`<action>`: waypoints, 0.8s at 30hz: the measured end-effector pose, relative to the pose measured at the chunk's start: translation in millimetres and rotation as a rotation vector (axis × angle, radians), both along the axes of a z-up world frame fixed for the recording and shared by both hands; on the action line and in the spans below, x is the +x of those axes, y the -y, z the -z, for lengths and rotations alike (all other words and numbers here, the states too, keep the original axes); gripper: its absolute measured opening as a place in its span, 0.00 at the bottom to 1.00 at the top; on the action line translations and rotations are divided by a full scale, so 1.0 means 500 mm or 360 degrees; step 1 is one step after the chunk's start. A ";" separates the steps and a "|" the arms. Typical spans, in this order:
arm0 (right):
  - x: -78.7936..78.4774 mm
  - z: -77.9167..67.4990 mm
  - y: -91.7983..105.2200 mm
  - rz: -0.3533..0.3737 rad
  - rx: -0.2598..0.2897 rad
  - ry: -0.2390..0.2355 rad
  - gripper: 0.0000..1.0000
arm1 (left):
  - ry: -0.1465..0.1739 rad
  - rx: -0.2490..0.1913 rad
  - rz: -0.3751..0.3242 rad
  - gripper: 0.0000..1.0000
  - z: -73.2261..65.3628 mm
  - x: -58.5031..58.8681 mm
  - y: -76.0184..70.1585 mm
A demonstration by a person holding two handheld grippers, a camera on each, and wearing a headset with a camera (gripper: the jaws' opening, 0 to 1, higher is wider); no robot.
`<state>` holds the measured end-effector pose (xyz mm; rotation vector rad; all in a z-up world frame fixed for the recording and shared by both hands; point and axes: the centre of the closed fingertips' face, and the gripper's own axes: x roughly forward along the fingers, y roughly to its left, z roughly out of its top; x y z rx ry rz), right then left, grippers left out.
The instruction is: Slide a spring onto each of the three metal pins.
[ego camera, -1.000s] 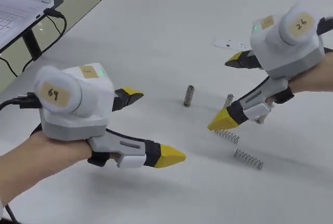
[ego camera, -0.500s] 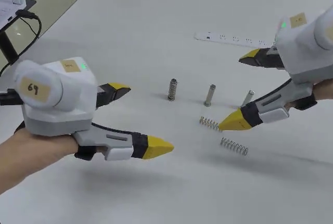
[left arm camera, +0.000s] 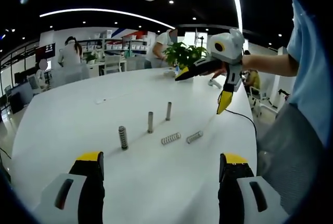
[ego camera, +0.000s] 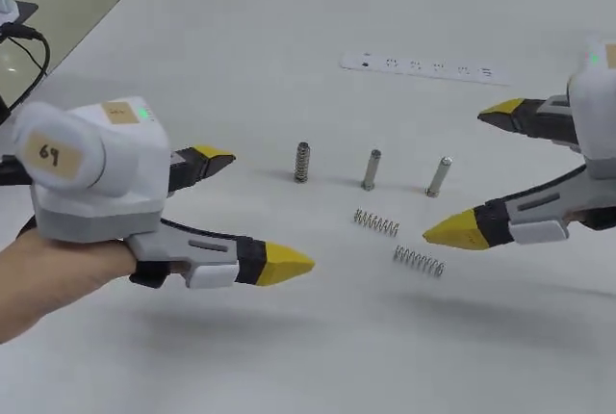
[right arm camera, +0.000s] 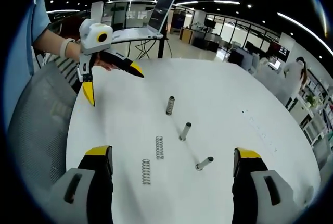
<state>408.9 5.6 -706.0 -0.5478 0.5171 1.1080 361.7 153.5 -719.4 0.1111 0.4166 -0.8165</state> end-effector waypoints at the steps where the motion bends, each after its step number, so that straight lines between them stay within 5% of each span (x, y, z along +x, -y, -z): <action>1: -0.001 0.000 0.004 0.0009 0.0006 0.0002 0.95 | 0.0002 0.0003 0.0004 0.89 0.000 0.001 0.000; 8: -0.012 -0.002 0.037 0.0142 0.0086 -0.0001 0.93 | 0.0005 0.0015 0.0049 0.88 -0.001 0.001 0.008; 24: -0.058 0.030 0.115 0.0340 0.0109 -0.0055 0.96 | -0.0021 0.0051 0.0123 0.88 0.013 0.014 0.023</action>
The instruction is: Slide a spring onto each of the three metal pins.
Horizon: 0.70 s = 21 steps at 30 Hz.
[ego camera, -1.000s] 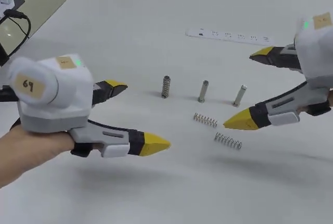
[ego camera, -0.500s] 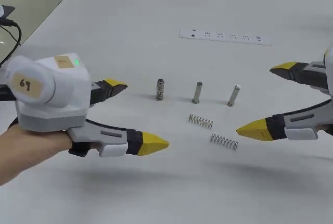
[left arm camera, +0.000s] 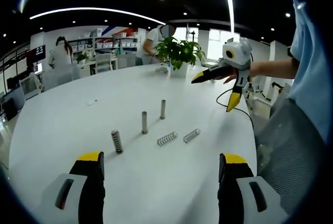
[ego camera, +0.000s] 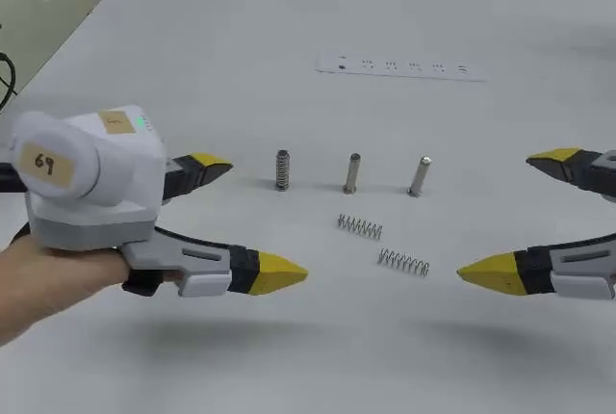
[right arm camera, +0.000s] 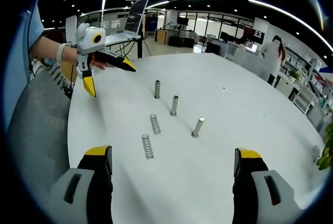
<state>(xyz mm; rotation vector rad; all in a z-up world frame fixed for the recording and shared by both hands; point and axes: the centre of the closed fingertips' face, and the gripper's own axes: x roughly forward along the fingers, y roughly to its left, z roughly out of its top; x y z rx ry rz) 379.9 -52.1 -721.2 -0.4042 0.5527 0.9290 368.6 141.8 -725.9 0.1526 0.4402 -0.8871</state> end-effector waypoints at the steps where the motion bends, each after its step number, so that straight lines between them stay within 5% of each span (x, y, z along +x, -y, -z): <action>1: -0.002 0.001 0.003 0.0004 0.0001 -0.0004 0.96 | -0.0001 0.0004 0.0002 0.88 0.001 0.000 0.000; 21: -0.022 0.000 0.053 0.0123 0.0020 -0.0030 0.96 | -0.0023 0.0014 0.0067 0.87 0.015 0.009 0.020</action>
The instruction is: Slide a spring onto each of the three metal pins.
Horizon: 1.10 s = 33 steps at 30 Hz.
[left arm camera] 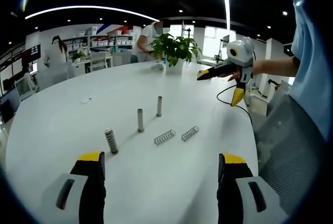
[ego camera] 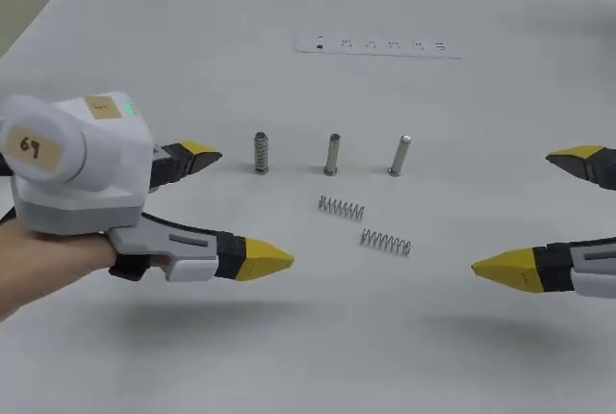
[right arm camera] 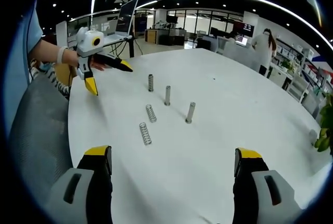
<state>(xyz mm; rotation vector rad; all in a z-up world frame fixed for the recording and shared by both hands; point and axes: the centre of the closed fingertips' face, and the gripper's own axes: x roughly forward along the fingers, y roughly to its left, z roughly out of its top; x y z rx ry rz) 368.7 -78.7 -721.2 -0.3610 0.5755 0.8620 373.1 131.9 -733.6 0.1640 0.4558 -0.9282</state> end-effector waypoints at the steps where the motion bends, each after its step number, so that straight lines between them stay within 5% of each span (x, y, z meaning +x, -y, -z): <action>1: 0.000 0.000 0.000 0.0000 -0.0001 -0.0002 0.96 | 0.0001 0.0001 0.0004 0.86 0.001 0.001 0.001; 18: -0.007 0.002 -0.021 -0.0044 0.0023 -0.0013 0.96 | -0.0014 0.0018 0.0105 0.76 0.033 0.015 0.044; 33: -0.011 -0.001 -0.012 -0.0017 0.0058 -0.0030 0.96 | 0.0016 0.0072 0.0191 0.61 0.063 0.057 0.095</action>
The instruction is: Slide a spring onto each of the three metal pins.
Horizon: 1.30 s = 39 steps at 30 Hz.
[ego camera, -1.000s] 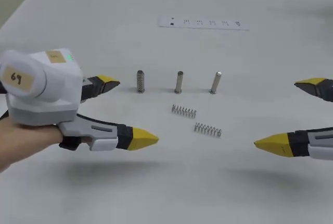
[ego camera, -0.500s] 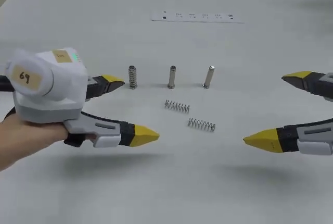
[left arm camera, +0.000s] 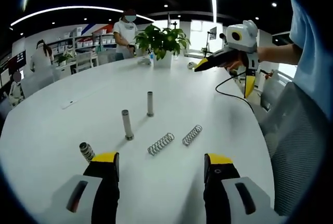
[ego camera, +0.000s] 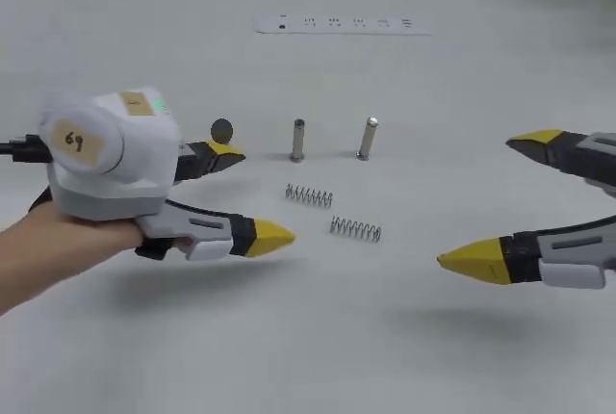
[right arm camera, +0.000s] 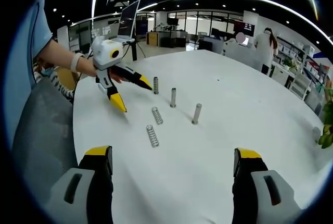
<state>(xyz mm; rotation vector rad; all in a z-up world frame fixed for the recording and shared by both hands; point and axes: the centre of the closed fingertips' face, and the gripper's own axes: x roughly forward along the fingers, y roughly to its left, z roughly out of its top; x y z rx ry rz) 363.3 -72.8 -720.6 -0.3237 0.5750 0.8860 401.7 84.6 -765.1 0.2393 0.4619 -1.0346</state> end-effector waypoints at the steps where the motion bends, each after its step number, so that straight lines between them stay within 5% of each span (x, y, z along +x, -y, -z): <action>1: 0.000 0.001 0.001 0.0000 -0.0004 -0.0002 0.95 | 0.0015 0.0021 -0.0005 0.58 0.002 0.004 -0.001; 15: -0.019 0.013 0.006 0.0022 0.0013 -0.0034 0.94 | 0.0045 0.0113 0.0071 0.28 0.040 0.025 0.023; 39: -0.040 0.031 0.010 0.0079 0.0048 -0.0081 0.94 | 0.0092 0.0179 0.0241 0.12 0.054 0.035 0.062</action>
